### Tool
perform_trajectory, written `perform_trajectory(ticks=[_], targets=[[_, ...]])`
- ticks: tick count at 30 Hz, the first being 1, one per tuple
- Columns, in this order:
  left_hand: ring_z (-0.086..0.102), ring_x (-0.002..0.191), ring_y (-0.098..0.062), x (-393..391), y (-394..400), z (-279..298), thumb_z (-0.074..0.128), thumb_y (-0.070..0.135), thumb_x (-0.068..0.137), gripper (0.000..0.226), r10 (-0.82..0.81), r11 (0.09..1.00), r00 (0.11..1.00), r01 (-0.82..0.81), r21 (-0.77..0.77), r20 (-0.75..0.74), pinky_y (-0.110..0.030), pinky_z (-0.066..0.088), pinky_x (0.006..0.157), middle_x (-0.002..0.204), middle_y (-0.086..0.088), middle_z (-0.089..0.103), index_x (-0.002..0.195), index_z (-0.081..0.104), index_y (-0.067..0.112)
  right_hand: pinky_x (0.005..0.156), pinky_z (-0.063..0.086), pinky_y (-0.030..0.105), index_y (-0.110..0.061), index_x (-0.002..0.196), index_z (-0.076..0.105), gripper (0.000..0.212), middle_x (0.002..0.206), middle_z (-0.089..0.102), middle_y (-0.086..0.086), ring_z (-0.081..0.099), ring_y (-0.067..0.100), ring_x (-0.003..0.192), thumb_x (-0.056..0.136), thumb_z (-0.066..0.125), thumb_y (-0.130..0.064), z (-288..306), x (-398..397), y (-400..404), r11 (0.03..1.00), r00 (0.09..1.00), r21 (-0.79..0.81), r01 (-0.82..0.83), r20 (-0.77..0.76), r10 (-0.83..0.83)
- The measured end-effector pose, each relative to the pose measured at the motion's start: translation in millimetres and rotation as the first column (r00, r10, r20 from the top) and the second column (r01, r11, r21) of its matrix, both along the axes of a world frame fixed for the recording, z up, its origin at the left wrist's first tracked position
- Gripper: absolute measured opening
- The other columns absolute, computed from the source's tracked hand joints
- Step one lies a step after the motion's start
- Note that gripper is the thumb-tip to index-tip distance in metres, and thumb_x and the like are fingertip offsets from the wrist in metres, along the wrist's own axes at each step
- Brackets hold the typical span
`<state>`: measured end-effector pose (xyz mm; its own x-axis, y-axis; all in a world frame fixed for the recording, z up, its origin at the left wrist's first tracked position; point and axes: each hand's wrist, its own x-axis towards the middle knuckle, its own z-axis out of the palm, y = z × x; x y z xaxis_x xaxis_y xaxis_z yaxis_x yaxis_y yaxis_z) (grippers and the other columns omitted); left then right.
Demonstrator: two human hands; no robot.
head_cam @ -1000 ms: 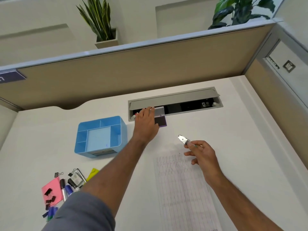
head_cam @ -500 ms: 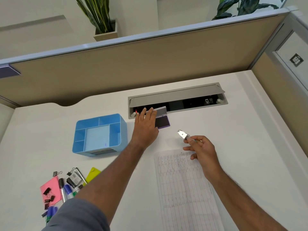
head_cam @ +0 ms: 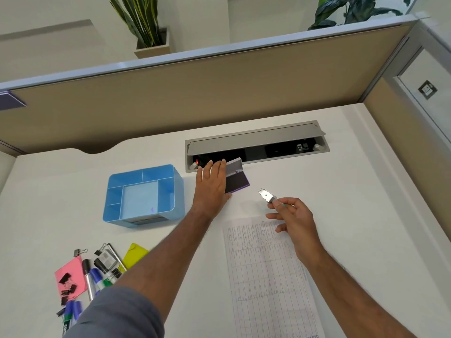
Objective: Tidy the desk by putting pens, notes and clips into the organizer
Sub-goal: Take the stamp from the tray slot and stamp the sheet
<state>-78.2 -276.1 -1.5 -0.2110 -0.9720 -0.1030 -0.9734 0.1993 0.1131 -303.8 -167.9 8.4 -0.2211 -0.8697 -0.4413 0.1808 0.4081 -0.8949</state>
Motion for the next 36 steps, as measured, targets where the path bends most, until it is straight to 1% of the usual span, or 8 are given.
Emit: perform_trajectory(ticks=[6, 10, 17, 20, 26, 31, 34, 36], targets=[[0.029, 0.15, -0.03, -0.3, -11.4, 0.6, 0.067, 0.038, 0.096, 0.08, -0.014, 1.0, 0.999, 0.015, -0.017, 0.04, -0.052, 0.019, 0.126, 0.16, -0.006, 0.034, 0.159, 0.021, 0.024, 0.056, 0.058, 0.028, -0.015, 0.115, 0.066, 0.026, 0.109, 0.08, -0.001, 0.079, 0.023, 0.095, 0.096, 0.074, -0.031, -2.1, -2.6, -1.6, 1.0, 1.0, -0.008, 0.006, 0.02, -0.006], [0.043, 0.136, -0.028, 5.4, -14.3, -2.9, 0.067, 0.026, 0.097, 0.054, -0.056, 0.996, 0.995, 0.062, -0.068, 0.088, -0.051, 0.027, 0.122, 0.145, -0.005, 0.046, 0.145, 0.042, 0.023, 0.056, 0.058, 0.029, -0.014, 0.116, 0.065, 0.032, 0.109, 0.08, 0.0, 0.079, 0.023, 0.096, 0.093, 0.078, -0.031, -2.8, -0.8, -6.2, 1.0, 0.999, -0.002, 0.013, 0.03, -0.013], [0.043, 0.14, -0.027, 11.9, -4.5, -17.4, 0.054, 0.033, 0.103, 0.04, -0.031, 0.999, 0.999, 0.033, -0.035, 0.037, -0.051, 0.027, 0.121, 0.15, -0.003, 0.051, 0.143, 0.051, 0.025, 0.06, 0.057, 0.034, -0.014, 0.116, 0.064, 0.031, 0.111, 0.08, 0.001, 0.079, 0.022, 0.096, 0.092, 0.08, -0.026, -0.7, 9.4, -26.0, 1.0, 1.0, 0.001, -0.001, 0.013, 0.001], [0.038, 0.145, -0.026, 14.5, 0.7, -23.3, 0.045, 0.038, 0.106, 0.043, 0.003, 1.0, 1.0, -0.003, -0.02, 0.007, -0.051, 0.021, 0.123, 0.156, 0.0, 0.045, 0.148, 0.047, 0.027, 0.062, 0.06, 0.033, -0.017, 0.118, 0.063, 0.03, 0.115, 0.078, -0.001, 0.079, 0.017, 0.096, 0.094, 0.078, -0.027, 1.1, 16.2, -38.6, 0.999, 0.999, -0.001, -0.034, -0.019, 0.034], [0.012, 0.157, -0.025, 9.7, 4.9, -35.5, 0.026, 0.053, 0.107, 0.06, 0.075, 0.992, 0.997, -0.077, 0.101, 0.024, -0.051, 0.004, 0.125, 0.171, 0.005, 0.012, 0.162, 0.014, 0.033, 0.059, 0.061, 0.022, -0.02, 0.117, 0.062, 0.034, 0.116, 0.071, -0.007, 0.076, 0.012, 0.092, 0.09, 0.081, -0.029, -1.7, 33.9, -67.5, 0.993, 0.97, -0.016, -0.119, -0.217, 0.113], [0.008, 0.158, -0.025, 6.0, 1.7, -36.1, 0.026, 0.055, 0.106, 0.061, 0.096, 0.987, 0.995, -0.099, 0.125, 0.027, -0.052, 0.0, 0.125, 0.171, 0.005, 0.01, 0.162, 0.012, 0.035, 0.056, 0.057, 0.013, -0.025, 0.112, 0.057, 0.036, 0.12, 0.065, -0.006, 0.069, 0.006, 0.09, 0.087, 0.084, -0.031, -12.4, 45.9, -88.7, 0.979, 0.91, -0.037, -0.203, -0.377, 0.174], [0.008, 0.158, -0.024, 7.1, 1.2, -34.7, 0.028, 0.053, 0.106, 0.062, 0.105, 0.985, 0.994, -0.106, 0.135, 0.015, -0.052, 0.001, 0.125, 0.171, 0.005, 0.01, 0.162, 0.011, 0.033, 0.069, 0.059, 0.015, -0.025, 0.112, 0.056, 0.037, 0.127, 0.068, -0.002, 0.068, 0.011, 0.095, 0.087, 0.083, -0.032, -19.7, 52.6, -98.7, 0.969, 0.864, -0.034, -0.244, -0.461, 0.201], [0.012, 0.157, -0.023, 8.3, 4.0, -33.3, 0.033, 0.05, 0.106, 0.062, 0.138, 0.983, 0.99, -0.134, 0.129, -0.027, -0.051, 0.006, 0.126, 0.171, 0.004, 0.012, 0.162, 0.013, 0.032, 0.07, 0.052, 0.008, -0.025, 0.111, 0.056, 0.037, 0.13, 0.068, 0.001, 0.066, 0.011, 0.097, 0.088, 0.083, -0.032, -24.6, 56.3, -104.4, 0.962, 0.838, -0.038, -0.269, -0.503, 0.214]])
